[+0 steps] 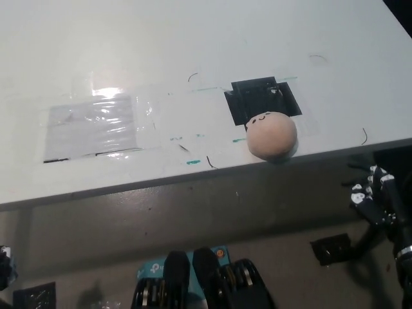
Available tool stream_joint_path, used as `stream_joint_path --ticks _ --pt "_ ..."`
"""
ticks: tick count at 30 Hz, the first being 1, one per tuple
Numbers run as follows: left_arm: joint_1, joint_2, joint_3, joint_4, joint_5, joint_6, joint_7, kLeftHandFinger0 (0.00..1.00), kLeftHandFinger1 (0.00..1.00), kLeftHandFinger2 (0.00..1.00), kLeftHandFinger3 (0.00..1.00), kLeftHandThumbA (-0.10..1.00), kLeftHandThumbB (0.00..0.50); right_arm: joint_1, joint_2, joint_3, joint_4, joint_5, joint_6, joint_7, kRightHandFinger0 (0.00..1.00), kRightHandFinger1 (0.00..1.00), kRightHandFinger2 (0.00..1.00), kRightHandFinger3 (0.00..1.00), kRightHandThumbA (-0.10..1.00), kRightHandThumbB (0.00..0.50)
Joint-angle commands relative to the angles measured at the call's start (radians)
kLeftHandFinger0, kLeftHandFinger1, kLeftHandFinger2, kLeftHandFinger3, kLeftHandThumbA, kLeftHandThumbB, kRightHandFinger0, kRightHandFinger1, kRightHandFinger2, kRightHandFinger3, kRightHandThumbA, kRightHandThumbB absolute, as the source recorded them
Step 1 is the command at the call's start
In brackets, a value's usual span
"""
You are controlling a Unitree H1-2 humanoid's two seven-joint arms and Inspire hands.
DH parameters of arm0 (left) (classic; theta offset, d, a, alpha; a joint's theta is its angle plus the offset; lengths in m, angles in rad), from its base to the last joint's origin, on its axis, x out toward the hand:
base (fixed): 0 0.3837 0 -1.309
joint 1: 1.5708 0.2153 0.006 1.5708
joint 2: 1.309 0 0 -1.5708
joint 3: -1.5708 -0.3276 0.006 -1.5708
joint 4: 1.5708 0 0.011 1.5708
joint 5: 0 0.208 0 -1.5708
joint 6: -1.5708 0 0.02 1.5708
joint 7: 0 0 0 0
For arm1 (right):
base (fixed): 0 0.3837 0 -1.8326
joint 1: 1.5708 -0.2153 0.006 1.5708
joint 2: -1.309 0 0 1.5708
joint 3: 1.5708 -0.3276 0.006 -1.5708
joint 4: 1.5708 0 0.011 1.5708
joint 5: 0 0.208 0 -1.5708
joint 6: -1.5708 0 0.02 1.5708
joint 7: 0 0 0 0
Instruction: The robot uses its right hand to grab and squeeze a pink dumpling toy kept on the black mask on the desk
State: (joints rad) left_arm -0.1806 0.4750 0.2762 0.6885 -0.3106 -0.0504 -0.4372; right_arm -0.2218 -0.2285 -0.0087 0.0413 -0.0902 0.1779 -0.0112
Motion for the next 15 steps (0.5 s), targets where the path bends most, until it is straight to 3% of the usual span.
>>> stream_joint_path --ticks 1,3,5,6,9,11,12,13,15 --pt "-0.007 0.024 0.01 -0.008 -0.023 -0.043 -0.032 0.0 0.01 0.08 0.07 1.0 0.5 -0.047 -0.031 0.019 -0.081 -0.055 0.006 0.016 0.26 0.31 0.55 0.78 -0.07 0.084" --pt "-0.008 0.024 0.012 -0.005 -0.025 -0.041 -0.035 0.0 0.02 0.09 0.08 1.0 0.5 -0.075 -0.039 0.03 -0.102 -0.055 0.009 0.032 0.3 0.34 0.58 0.81 -0.07 0.068" --pt "-0.012 0.025 0.013 0.005 -0.028 -0.047 -0.042 0.0 0.01 0.09 0.08 1.0 0.5 -0.117 -0.038 0.039 -0.134 -0.062 0.047 0.036 0.3 0.35 0.57 0.82 -0.06 0.08" --pt "-0.009 0.024 0.012 -0.011 -0.024 -0.037 -0.033 0.0 0.0 0.07 0.07 1.0 0.5 -0.156 -0.043 0.051 -0.142 -0.065 0.03 0.046 0.34 0.39 0.58 0.82 -0.08 0.081" --pt "-0.01 0.025 0.012 -0.01 -0.027 -0.039 -0.041 0.0 0.01 0.07 0.07 1.0 0.5 -0.208 -0.039 0.063 -0.146 -0.071 0.008 0.047 0.32 0.37 0.55 0.8 -0.1 0.107" --pt "-0.01 0.026 0.01 -0.017 -0.022 -0.035 -0.035 0.0 0.0 0.07 0.06 1.0 0.5 -0.249 -0.042 0.083 -0.144 -0.1 -0.008 0.047 0.34 0.38 0.54 0.79 -0.06 0.126" --pt "-0.017 0.027 0.011 0.0 -0.024 -0.042 -0.039 0.0 0.0 0.06 0.06 1.0 0.5 -0.269 -0.038 0.091 -0.15 -0.108 0.017 0.05 0.35 0.39 0.55 0.8 0.02 0.134" --pt "-0.015 0.025 0.01 -0.004 -0.012 -0.053 -0.025 0.0 0.0 0.05 0.04 1.0 0.5 -0.285 -0.04 0.101 -0.145 -0.11 0.012 0.057 0.38 0.44 0.6 0.85 0.08 0.146" --pt "-0.015 0.026 0.013 -0.003 -0.025 -0.036 -0.037 0.0 0.0 0.06 0.05 1.0 0.5 -0.308 -0.039 0.119 -0.147 -0.114 0.037 0.073 0.56 0.62 0.75 0.96 0.15 0.184"
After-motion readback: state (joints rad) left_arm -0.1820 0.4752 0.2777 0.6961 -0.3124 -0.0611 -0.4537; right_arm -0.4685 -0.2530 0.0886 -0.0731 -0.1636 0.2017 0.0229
